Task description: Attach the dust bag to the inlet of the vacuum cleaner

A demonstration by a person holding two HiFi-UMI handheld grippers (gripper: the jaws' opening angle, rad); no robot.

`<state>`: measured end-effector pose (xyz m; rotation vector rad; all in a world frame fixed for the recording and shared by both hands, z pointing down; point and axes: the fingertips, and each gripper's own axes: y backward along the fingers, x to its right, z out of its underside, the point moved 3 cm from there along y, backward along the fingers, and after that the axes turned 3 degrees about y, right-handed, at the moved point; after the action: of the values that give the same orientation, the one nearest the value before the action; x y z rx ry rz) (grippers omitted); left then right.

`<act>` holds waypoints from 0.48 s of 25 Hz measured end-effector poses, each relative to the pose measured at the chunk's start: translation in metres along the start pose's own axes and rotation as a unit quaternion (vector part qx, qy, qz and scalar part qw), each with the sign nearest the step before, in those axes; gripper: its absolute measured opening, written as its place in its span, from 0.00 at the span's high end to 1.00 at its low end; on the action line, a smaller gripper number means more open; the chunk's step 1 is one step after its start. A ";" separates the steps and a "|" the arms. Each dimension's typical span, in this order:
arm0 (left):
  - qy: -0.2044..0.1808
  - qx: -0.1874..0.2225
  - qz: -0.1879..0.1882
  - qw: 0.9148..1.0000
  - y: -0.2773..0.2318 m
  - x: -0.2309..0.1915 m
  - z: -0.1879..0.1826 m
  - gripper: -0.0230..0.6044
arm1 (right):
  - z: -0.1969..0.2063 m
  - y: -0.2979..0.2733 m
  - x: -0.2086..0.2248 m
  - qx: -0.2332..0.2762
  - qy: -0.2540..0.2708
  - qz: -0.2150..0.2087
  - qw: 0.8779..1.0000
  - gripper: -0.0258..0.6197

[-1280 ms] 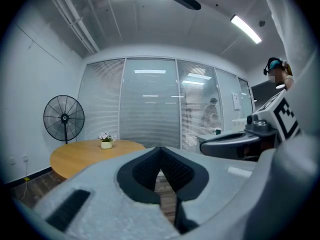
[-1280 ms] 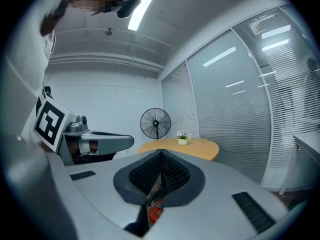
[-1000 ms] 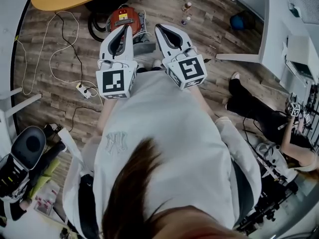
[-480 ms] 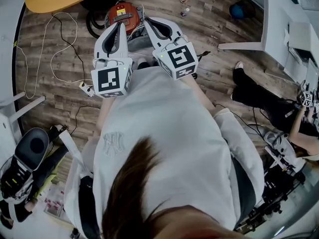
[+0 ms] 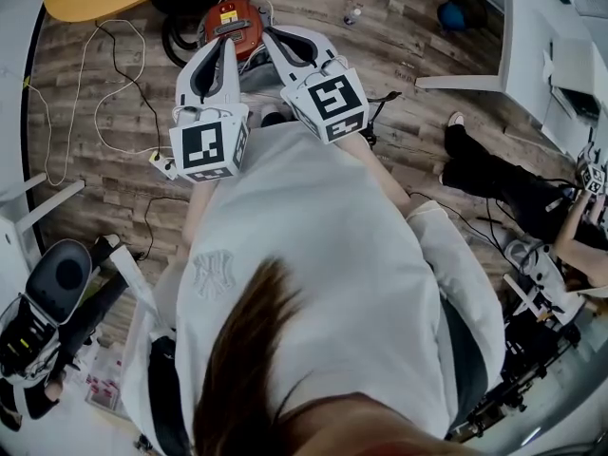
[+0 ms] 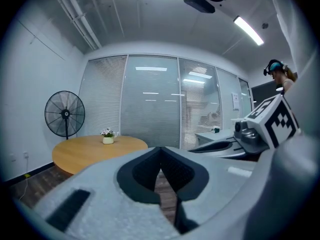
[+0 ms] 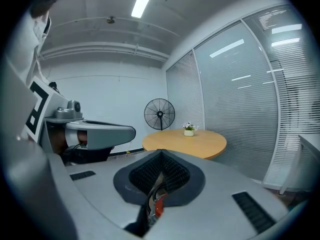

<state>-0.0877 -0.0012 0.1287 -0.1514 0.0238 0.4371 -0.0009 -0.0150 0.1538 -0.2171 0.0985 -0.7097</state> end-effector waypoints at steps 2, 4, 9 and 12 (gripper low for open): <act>0.000 0.000 0.000 1.000 -0.001 0.000 0.000 0.94 | 0.001 -0.001 0.001 -0.002 0.000 -0.001 1.000 0.96; 0.000 0.000 0.000 1.000 -0.001 -0.002 -0.001 0.94 | 0.001 -0.002 0.000 -0.003 0.000 -0.002 1.000 0.96; 0.003 -0.001 -0.001 1.000 -0.002 -0.004 0.001 0.94 | 0.002 -0.005 0.000 -0.003 -0.001 -0.006 1.000 0.96; 0.005 -0.003 -0.001 1.000 -0.003 -0.005 0.002 0.94 | 0.002 -0.005 0.000 -0.003 0.001 -0.007 1.000 0.96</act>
<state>-0.0906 -0.0054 0.1313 -0.1586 0.0316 0.4343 -0.0042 -0.0182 0.1565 -0.2243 0.1004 -0.7244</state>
